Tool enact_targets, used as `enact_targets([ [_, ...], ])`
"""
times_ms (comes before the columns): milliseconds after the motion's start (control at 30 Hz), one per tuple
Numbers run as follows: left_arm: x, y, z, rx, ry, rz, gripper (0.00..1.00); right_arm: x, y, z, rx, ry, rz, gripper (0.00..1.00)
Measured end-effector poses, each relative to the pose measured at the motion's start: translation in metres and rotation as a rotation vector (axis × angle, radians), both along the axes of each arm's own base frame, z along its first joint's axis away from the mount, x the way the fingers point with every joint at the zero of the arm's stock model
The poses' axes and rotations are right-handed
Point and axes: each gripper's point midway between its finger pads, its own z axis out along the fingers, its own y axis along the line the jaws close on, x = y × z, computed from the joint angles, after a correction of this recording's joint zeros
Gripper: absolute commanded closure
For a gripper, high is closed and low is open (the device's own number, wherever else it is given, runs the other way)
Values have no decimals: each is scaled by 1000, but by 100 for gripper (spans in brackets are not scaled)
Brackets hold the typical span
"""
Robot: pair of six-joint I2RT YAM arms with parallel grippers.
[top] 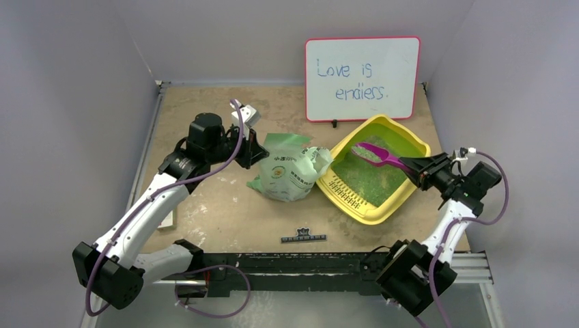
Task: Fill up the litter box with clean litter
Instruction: Pour the cat litter into the litter box.
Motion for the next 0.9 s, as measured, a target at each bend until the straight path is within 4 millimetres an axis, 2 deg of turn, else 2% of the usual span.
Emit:
enact_targets([
  [167,-1,1,0,6,-9,-7,100,-1,-14,-8,-109,78,-91,100],
  [400,-6,2,0,16,-13,-23,100,-2,-42,14,-384,91,-212,100],
  [600,-9,3,0,18,-9,-28,100,-3,-59,14,-477,140,-259,100],
  [900,-13,4,0,17,-6,-31,100,17,-84,28,-607,195,-259,100],
])
